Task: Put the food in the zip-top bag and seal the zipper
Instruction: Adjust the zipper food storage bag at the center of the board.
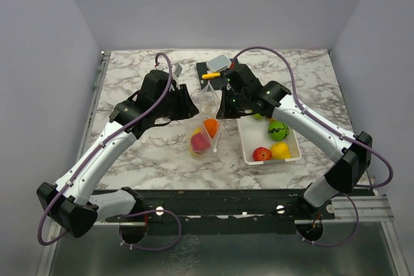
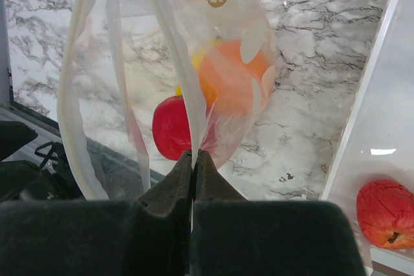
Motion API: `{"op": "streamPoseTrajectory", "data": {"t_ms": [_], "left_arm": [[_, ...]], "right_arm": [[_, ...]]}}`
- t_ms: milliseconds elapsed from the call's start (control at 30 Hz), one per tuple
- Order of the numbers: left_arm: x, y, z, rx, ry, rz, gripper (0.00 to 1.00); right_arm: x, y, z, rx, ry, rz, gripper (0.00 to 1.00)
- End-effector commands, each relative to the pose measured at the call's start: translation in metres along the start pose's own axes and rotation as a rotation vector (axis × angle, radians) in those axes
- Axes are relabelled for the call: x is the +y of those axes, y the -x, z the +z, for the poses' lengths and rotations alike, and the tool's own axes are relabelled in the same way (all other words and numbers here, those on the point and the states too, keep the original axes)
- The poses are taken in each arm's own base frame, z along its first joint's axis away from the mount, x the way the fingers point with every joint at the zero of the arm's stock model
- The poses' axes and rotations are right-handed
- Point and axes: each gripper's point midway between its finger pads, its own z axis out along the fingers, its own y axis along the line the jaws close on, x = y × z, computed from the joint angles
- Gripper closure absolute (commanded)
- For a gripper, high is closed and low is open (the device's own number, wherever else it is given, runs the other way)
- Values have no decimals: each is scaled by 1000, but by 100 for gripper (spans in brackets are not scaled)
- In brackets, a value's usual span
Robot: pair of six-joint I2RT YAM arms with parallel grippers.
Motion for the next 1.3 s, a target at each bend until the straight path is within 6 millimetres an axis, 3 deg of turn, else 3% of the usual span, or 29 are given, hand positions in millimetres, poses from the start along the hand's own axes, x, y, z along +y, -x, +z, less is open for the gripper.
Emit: {"op": "streamPoseTrajectory", "data": {"t_ms": [0, 567, 933, 1267], "left_arm": [[-5, 11, 0, -58, -10, -38, 66], [-11, 19, 3, -132, 47, -36, 65], [-8, 13, 9, -139, 135, 34, 63], [-8, -1, 21, -118, 194, 83, 72]], "right_arm": [[8, 4, -5, -34, 30, 11, 99], [13, 4, 0, -34, 31, 7, 99], [14, 2, 2, -29, 29, 3, 99], [14, 1, 1, -27, 30, 4, 99]]}}
